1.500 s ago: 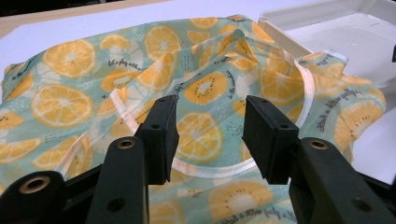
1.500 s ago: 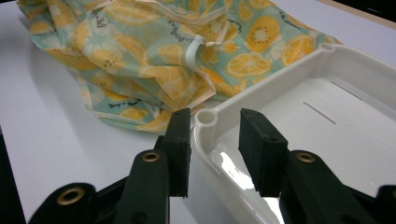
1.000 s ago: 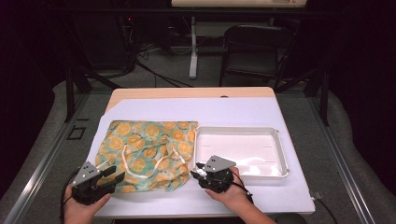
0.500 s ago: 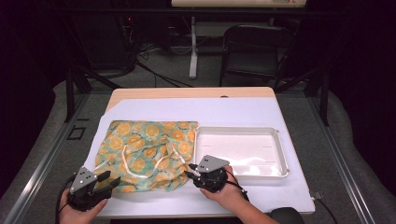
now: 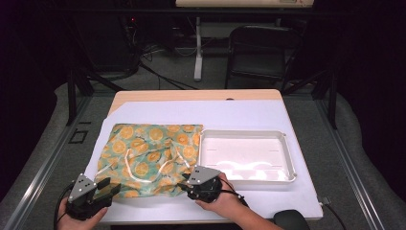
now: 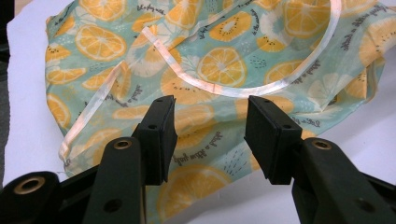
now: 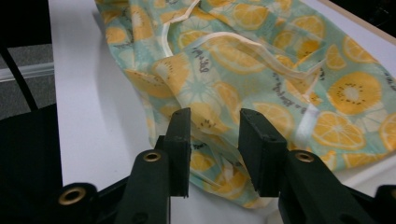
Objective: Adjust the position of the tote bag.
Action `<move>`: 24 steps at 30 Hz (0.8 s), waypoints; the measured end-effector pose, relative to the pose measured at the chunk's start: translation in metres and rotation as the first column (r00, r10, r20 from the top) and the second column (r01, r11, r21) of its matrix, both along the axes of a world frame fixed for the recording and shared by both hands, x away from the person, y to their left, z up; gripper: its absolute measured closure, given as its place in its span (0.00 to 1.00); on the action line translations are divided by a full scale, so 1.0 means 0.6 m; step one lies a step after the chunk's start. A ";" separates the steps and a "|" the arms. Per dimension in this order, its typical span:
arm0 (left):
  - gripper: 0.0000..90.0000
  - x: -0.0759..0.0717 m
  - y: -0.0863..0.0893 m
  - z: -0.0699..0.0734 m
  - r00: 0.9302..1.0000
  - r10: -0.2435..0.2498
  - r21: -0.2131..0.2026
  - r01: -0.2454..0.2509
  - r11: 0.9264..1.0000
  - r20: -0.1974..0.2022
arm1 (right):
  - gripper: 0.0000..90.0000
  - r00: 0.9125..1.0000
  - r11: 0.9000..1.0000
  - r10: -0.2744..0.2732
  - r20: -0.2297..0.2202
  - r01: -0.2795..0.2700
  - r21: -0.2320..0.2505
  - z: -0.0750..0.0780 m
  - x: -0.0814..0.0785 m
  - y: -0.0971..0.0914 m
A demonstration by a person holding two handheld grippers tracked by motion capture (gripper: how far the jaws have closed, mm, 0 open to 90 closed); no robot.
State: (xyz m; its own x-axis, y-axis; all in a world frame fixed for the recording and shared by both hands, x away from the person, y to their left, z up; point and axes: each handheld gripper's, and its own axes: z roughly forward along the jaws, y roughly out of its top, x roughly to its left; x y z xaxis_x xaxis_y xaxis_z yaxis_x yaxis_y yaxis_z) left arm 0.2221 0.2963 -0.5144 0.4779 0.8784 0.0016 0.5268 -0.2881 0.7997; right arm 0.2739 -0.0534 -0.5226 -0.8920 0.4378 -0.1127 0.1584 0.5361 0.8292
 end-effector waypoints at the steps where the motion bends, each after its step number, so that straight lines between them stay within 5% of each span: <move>1: 0.59 0.000 0.000 0.000 1.000 0.000 0.000 0.000 1.000 0.000 | 0.68 1.000 1.000 0.000 0.003 0.000 -0.012 -0.001 -0.001 0.003; 8: 0.59 -0.002 0.000 0.000 1.000 0.002 0.000 -0.002 1.000 0.000 | 0.66 1.000 0.997 0.003 0.026 -0.001 -0.076 -0.016 -0.002 0.022; 12: 0.59 -0.003 0.000 0.000 1.000 -0.004 -0.001 0.004 1.000 -0.002 | 0.78 0.999 0.994 -0.010 0.052 0.016 -0.108 -0.019 -0.004 0.030; 24: 0.59 -0.004 -0.008 0.001 1.000 -0.024 0.003 0.024 1.000 0.002 | 1.00 1.000 0.998 -0.022 0.004 0.022 -0.067 -0.014 0.004 0.028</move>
State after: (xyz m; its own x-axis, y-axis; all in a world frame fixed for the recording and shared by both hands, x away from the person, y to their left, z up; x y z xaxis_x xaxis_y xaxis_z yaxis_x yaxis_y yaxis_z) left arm 0.2196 0.2912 -0.5138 0.4989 0.8667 0.0049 0.5183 -0.3029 0.7998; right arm 0.2761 -0.0366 -0.5308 -0.8819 0.4485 -0.1453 0.1680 0.5869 0.7920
